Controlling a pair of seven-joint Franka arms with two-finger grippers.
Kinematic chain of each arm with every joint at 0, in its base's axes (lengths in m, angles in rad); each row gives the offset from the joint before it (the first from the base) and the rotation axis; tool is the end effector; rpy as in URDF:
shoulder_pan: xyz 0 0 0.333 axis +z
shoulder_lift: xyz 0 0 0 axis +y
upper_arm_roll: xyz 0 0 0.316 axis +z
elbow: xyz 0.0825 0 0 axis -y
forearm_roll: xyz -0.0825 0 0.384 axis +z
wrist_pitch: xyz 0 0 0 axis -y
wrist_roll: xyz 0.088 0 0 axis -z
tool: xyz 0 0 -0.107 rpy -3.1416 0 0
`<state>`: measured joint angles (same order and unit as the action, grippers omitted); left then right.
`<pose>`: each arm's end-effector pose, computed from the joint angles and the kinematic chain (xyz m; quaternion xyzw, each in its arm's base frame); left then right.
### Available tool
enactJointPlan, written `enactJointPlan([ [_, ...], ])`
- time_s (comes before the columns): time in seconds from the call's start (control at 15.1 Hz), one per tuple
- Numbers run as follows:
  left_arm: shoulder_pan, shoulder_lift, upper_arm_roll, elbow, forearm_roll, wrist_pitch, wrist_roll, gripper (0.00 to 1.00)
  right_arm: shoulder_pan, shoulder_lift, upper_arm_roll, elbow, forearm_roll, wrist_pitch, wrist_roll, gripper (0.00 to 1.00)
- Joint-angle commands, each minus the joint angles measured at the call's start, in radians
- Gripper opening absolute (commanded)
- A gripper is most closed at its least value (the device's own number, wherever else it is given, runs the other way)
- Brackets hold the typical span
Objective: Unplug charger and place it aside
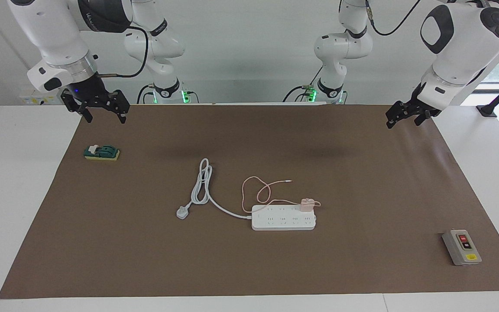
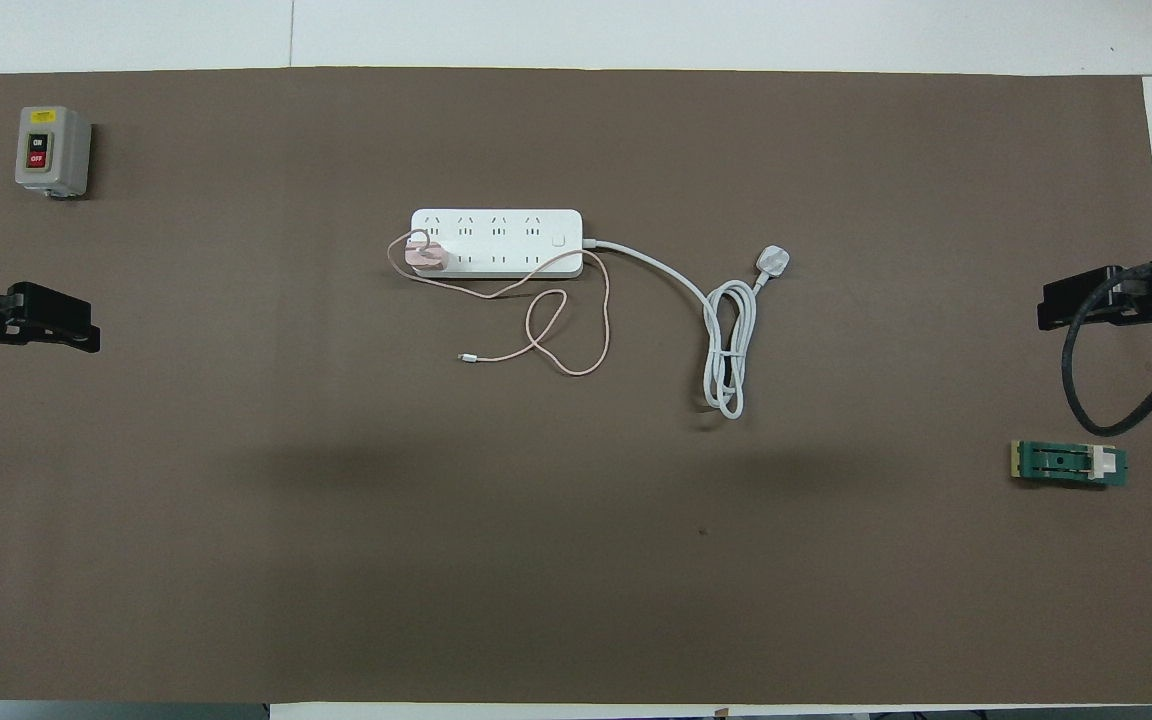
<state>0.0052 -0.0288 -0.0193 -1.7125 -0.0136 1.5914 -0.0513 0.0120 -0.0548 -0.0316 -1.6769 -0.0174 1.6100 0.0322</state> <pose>0.5419 -0.0092 0.5753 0.9987 0.0190 -0.0463 0.0050 0.5394 -0.0128 0.6077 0.9996 -0.0255 -0.0060 0.0079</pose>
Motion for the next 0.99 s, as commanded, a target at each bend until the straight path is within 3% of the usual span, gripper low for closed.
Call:
enactJointPlan([
  [0.0,-0.013,0.0,0.009,-0.009,-0.006,0.022,-0.019,1.0,-0.007,0.003,0.009,0.008,0.007,-0.018,0.02,1.0],
  [0.6,0.013,-0.016,0.004,0.008,0.0,-0.036,-0.041,1.0,-0.007,0.003,0.009,0.008,0.007,-0.018,0.02,1.0],
  [0.93,0.004,0.01,-0.002,0.01,-0.063,0.022,-0.391,1.0,-0.007,0.003,0.009,0.008,0.007,-0.018,0.02,1.0],
])
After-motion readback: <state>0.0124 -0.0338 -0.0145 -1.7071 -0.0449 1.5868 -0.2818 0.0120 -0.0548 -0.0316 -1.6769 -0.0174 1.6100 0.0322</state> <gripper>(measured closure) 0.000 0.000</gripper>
